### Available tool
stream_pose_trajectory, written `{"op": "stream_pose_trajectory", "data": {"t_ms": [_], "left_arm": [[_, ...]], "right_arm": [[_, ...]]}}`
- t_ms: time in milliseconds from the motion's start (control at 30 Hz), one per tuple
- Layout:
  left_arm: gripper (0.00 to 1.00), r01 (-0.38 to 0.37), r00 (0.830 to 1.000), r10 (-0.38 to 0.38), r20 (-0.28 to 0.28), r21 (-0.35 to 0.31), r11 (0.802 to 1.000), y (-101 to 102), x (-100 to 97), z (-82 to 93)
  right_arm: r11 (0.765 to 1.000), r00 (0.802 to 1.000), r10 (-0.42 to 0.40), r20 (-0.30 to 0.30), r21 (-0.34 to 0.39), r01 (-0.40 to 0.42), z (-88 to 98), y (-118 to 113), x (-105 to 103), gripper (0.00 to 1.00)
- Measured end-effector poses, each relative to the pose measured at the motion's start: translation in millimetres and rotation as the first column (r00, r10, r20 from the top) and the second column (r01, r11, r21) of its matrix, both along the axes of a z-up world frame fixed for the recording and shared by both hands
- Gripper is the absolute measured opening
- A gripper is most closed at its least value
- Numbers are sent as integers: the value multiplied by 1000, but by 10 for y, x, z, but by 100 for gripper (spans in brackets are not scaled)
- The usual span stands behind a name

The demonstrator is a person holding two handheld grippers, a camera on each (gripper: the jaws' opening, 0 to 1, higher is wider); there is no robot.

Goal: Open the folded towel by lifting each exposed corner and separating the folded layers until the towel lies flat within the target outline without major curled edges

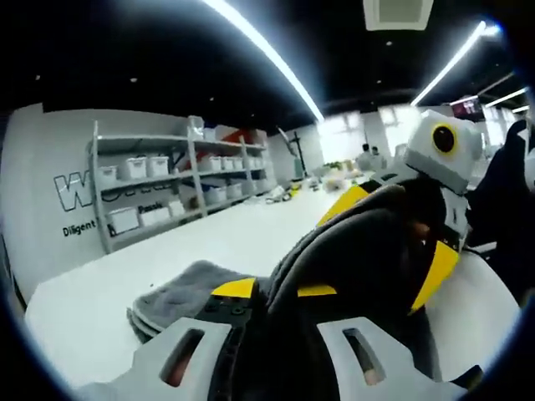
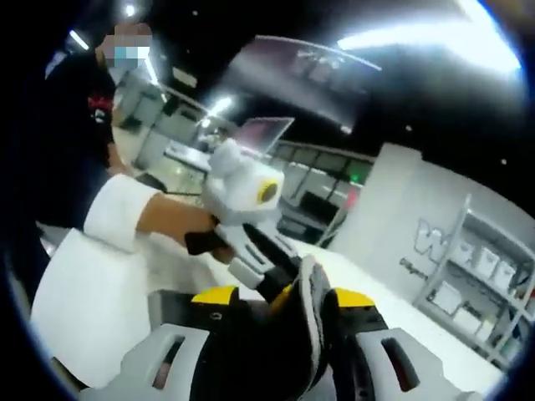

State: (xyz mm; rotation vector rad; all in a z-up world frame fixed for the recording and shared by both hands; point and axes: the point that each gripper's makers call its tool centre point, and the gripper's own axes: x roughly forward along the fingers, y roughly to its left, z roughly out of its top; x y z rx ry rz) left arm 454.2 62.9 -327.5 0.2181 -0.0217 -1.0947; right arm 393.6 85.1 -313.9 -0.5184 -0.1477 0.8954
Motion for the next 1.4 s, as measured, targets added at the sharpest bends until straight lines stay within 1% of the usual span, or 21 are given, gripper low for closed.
{"op": "stream_pose_trajectory", "data": {"t_ms": [100, 200, 267, 367, 433, 500, 533, 633, 667, 733, 800, 967, 1000, 1033, 1100, 1200, 1300, 1400], "left_arm": [[14, -8, 1000, 8, 10, 8, 1000, -5, -4, -1], [14, -8, 1000, 8, 2, -17, 1000, 0, -16, 45], [14, -9, 1000, 9, 3, -25, 1000, 5, -22, 69], [14, -14, 1000, 14, 7, -32, 999, 12, -21, 87], [14, -15, 1000, 16, 8, -33, 999, 13, -23, 83], [15, -16, 1000, 17, 19, -23, 1000, 36, 13, 86], [15, -13, 999, 14, 30, -20, 1000, 41, 18, 94], [19, -2, 999, 1, 50, 4, 1000, 40, 8, 82], [20, -2, 999, 2, 50, 9, 1000, 44, 17, 69], [24, -17, 999, 15, 44, 35, 999, 83, 88, -17], [25, -20, 999, 19, 41, 40, 999, 104, 116, -59], [28, -37, 998, 35, 49, 49, 998, 115, 136, -64], [29, -36, 998, 34, 48, 51, 998, 118, 134, -68], [29, -29, 999, 27, 34, 50, 998, 123, 126, -84], [31, -44, 999, 43, 16, 53, 998, 148, 161, -108], [32, -58, 998, 57, 20, 60, 996, 188, 194, -115], [32, -72, 997, 72, 8, 56, 996, 227, 212, -116], [33, -85, 996, 85, 12, 69, 994, 266, 226, -126]], "right_arm": [[999, 999, -43, 27, -14, 44, 34, -51, 45, 30], [996, 995, -69, 72, -55, 73, 29, -61, 53, 29], [994, 993, -75, 90, -72, 81, 13, -50, 49, 28], [995, 994, -64, 84, -69, 70, 17, -34, 34, 28], [995, 994, -61, 94, -73, 68, 30, -35, 14, 26], [995, 993, -47, 105, -86, 56, 33, -34, -7, 18], [995, 994, -44, 101, -89, 53, 29, -40, -6, 12], [994, 995, -33, 91, -97, 41, 0, -62, 24, 2], [994, 996, -27, 90, -107, 37, -18, -62, 27, 2], [992, 996, -42, 77, -119, 51, -55, -86, 85, 1], [991, 997, -45, 70, -126, 54, -79, -107, 122, 0], [998, 998, -61, -20, -12, 60, -24, -210, 194, 0], [998, 997, -67, -38, 16, 68, -5, -247, 222, 0], [996, 996, -75, -50, 37, 77, 2, -289, 256, 0], [994, 993, -99, -66, 41, 102, -15, -392, 334, 0], [988, 988, -131, -76, 73, 137, 8, -537, 425, 0], [979, 980, -166, -106, 101, 177, 16, -681, 509, 0], [975, 977, -181, -111, 114, 193, 41, -751, 524, 0]]}}
